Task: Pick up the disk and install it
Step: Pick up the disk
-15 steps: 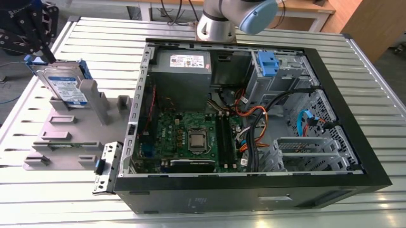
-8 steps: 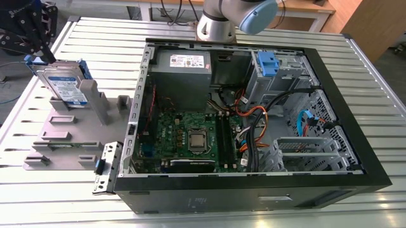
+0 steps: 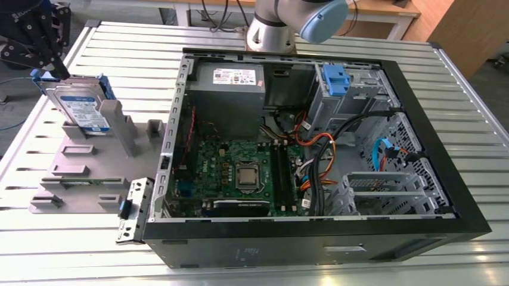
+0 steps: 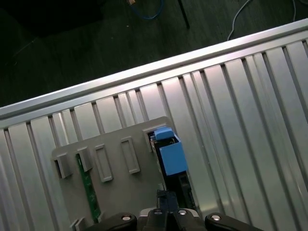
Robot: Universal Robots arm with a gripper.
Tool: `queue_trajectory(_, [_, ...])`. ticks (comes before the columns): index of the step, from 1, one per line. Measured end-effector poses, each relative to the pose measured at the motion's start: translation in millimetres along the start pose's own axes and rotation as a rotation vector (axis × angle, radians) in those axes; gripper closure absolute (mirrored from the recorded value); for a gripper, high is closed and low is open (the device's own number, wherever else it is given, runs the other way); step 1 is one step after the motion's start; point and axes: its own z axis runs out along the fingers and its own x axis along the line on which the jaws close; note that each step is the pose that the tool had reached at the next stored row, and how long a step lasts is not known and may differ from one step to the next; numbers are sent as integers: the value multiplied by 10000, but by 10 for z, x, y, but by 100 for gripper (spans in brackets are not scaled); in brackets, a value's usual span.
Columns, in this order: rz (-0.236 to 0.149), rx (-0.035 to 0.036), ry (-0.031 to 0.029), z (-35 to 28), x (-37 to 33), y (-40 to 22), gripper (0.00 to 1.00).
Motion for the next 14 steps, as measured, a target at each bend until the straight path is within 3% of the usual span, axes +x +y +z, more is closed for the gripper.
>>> queue_trajectory(4, [-239, -6, 10, 0, 0, 0, 89])
queue_trajectory(11, [-255, -8, 9, 0, 0, 0, 89])
queue_trajectory(14, [-256, -15, -18, 0, 0, 0, 89])
